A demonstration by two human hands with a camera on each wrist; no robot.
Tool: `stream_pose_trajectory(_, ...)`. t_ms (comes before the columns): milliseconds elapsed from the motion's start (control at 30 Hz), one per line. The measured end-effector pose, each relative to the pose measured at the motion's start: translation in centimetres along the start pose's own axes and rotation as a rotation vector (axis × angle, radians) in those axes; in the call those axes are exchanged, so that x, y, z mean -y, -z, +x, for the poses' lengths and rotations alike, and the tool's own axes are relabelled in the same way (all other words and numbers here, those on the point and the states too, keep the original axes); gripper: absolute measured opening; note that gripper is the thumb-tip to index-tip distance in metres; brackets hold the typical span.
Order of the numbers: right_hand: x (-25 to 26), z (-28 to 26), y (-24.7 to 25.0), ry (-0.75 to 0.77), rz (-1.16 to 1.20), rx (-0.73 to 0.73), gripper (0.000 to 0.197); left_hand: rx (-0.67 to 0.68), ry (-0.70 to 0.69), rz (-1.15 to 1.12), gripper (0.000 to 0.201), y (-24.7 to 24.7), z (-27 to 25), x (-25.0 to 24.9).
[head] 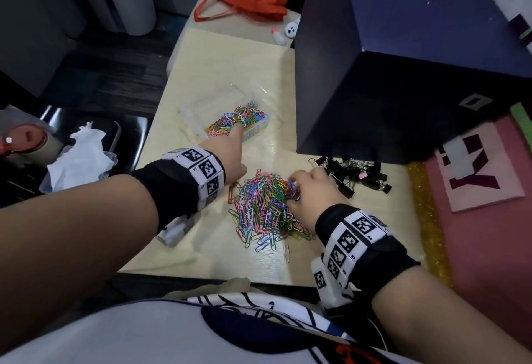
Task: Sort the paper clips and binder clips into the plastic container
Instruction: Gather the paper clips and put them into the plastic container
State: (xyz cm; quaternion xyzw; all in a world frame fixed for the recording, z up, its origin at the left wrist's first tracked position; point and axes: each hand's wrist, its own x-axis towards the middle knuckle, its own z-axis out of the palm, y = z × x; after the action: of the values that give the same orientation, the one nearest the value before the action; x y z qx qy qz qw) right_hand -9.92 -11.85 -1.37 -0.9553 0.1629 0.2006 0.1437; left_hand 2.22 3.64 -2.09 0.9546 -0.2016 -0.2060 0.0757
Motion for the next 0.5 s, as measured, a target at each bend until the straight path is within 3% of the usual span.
stream_pose_trajectory(67, 0.6, -0.2, -0.4, 0.143, 0.006, 0.028, 0.038, 0.013, 0.015, 0.019, 0.062, 0.0, 0.0, 0.1)
stream_pose_trajectory(133, 1.0, -0.2, -1.1, 0.194, -0.033, 0.071, 0.039, 0.018, 0.019, 0.029, 0.059, -0.1, 0.0, 0.2)
stream_pose_trajectory(233, 0.9, 0.1, -1.7, 0.167, -0.082, 0.069, 0.048, 0.021, 0.007, 0.017, 0.055, -0.3, -0.3, 0.4)
stream_pose_trajectory(400, 0.3, 0.8, -1.2, 0.138, -0.052, 0.010, 0.041, 0.043, -0.041, 0.019, 0.046, -0.6, -1.2, 0.6)
stream_pose_trajectory(500, 0.0, 1.2, -1.0, 0.121, -0.025, -0.062, 0.046, 0.029, -0.082, 0.027, 0.060, -1.0, -1.7, 0.9)
